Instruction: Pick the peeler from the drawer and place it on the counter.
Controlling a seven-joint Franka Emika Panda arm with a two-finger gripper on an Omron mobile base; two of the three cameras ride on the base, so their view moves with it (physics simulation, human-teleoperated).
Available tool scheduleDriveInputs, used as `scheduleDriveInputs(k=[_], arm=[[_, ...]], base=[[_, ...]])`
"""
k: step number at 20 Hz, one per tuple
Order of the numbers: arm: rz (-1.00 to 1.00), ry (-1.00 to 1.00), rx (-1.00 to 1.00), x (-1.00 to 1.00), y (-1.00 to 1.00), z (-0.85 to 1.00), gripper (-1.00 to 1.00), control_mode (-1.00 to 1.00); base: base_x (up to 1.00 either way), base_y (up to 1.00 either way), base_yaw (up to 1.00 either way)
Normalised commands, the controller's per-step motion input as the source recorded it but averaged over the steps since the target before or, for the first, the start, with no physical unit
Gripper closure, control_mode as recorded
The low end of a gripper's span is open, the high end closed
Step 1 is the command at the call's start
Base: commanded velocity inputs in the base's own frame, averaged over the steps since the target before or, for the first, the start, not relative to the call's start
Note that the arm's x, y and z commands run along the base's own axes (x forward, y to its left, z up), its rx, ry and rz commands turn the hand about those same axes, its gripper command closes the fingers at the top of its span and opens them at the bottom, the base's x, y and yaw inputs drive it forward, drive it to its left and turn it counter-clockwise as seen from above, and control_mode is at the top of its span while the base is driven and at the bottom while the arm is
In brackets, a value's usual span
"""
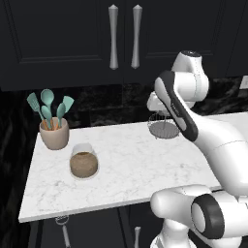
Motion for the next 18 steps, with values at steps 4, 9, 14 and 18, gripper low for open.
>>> scheduleDriveInputs(k=[4,9,14,18], arm=[[0.03,-0.03,0.00,-0.39,0.01,0.00,-1.00,-1.00],[0.16,-0.01,-0.03,-0.78,0.27,-0.02,-1.00,-1.00],[0.23,0.00,-0.03,-0.88,0.41,0.00,-1.00,-1.00],[0.23,0.00,-0.03,-0.71,0.52,0.00,-1.00,-1.00]], base=[[0.00,0.00,0.00],[0.00,0.00,0.00],[0.00,0.00,0.00],[0.00,0.00,0.00]])
